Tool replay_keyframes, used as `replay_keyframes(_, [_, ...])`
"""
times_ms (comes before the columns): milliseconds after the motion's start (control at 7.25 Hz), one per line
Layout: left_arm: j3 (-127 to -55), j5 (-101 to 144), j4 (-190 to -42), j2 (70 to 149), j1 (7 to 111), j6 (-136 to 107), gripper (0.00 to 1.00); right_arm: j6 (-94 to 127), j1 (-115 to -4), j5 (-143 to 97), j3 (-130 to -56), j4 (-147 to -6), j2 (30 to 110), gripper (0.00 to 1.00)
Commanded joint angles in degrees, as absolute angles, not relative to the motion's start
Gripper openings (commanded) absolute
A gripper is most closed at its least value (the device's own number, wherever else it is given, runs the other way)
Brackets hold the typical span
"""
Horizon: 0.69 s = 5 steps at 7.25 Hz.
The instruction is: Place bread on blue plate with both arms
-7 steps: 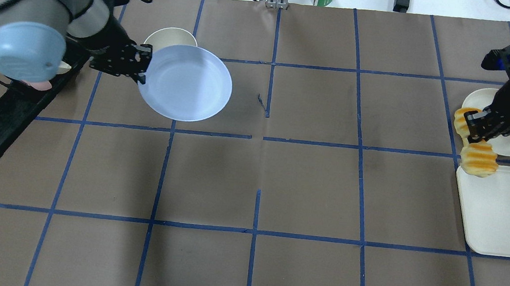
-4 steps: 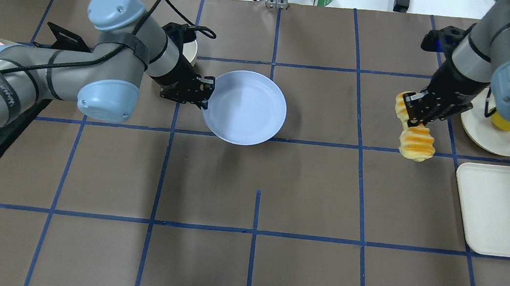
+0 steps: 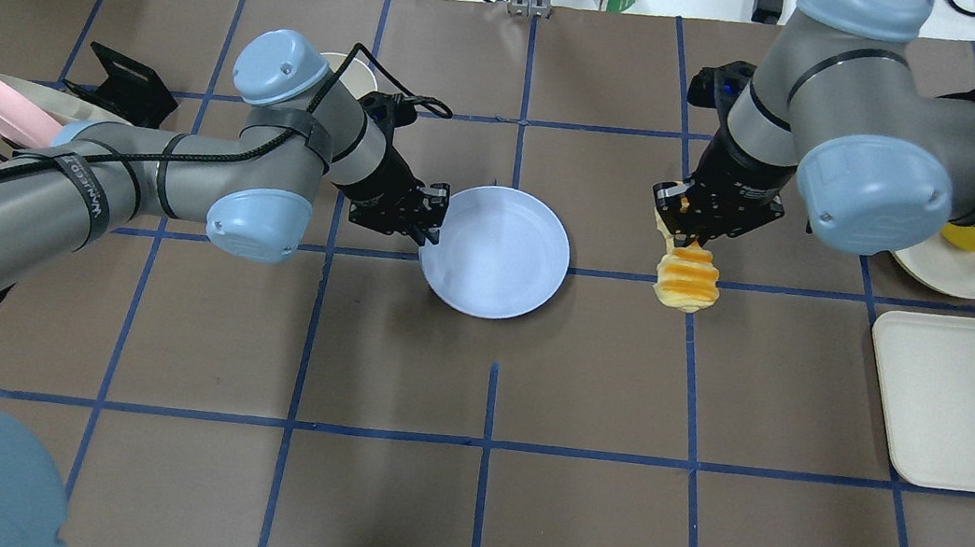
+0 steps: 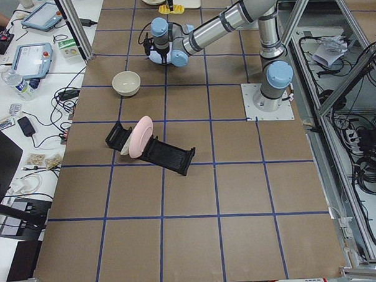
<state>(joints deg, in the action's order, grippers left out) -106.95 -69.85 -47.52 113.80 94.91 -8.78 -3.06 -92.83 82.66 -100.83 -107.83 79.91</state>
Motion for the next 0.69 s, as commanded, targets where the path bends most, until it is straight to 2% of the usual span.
replay_keyframes(0, [-105.92, -69.96, -47.20, 113.48, 94.49, -8.53, 1.00, 2.01, -96.66, 79.98, -100.90, -110.91, 78.05, 0.00])
replay_keyframes(276, [-101.01, -81.23, -50.51, 109.19, 94.74, -7.74, 1.00, 6.30, -100.44, 78.59, -100.12, -121.13, 72.90, 0.00])
replay_keyframes(552, [-93.38, -81.91, -73.34, 103.74, 94.66, -7.73, 1.00, 15.25, -103.51, 76.73, -98.88, -125.50, 68.04, 0.00])
